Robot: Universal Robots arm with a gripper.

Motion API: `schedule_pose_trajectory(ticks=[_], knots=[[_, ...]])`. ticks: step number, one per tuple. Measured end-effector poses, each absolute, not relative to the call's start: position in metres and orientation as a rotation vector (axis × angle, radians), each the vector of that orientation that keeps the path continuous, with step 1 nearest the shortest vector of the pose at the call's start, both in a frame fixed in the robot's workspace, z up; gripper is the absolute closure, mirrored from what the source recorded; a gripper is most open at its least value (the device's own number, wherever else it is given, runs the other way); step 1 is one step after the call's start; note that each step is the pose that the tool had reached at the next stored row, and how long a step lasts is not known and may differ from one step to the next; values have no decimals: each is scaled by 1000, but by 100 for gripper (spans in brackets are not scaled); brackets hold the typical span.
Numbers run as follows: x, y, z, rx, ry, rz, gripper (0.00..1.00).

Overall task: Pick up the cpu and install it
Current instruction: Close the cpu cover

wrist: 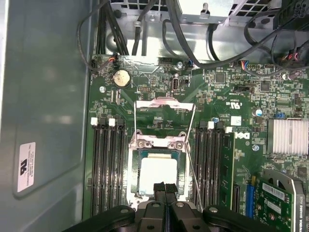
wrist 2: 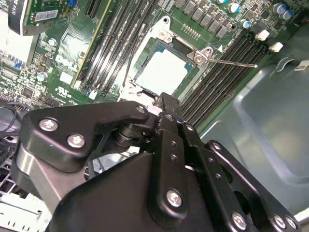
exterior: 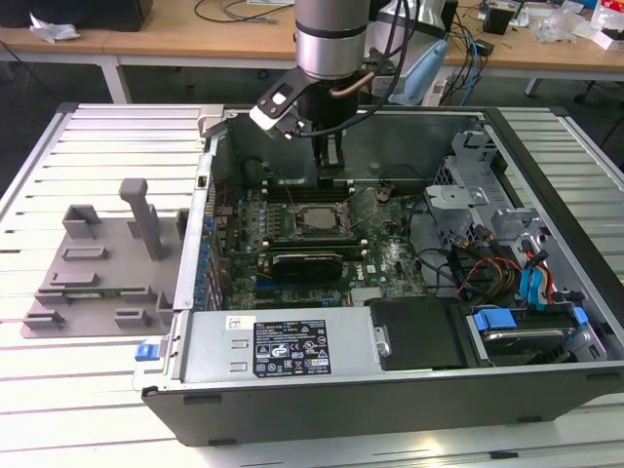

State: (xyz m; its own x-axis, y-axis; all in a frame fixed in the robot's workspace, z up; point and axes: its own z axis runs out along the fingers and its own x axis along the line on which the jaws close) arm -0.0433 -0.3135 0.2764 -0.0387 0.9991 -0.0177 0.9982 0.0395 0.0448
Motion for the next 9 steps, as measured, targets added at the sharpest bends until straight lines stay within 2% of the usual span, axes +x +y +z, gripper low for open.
schedule_pose_trajectory(ticks=[9], knots=[[-16,-314,277,2147,2233,31,89]])
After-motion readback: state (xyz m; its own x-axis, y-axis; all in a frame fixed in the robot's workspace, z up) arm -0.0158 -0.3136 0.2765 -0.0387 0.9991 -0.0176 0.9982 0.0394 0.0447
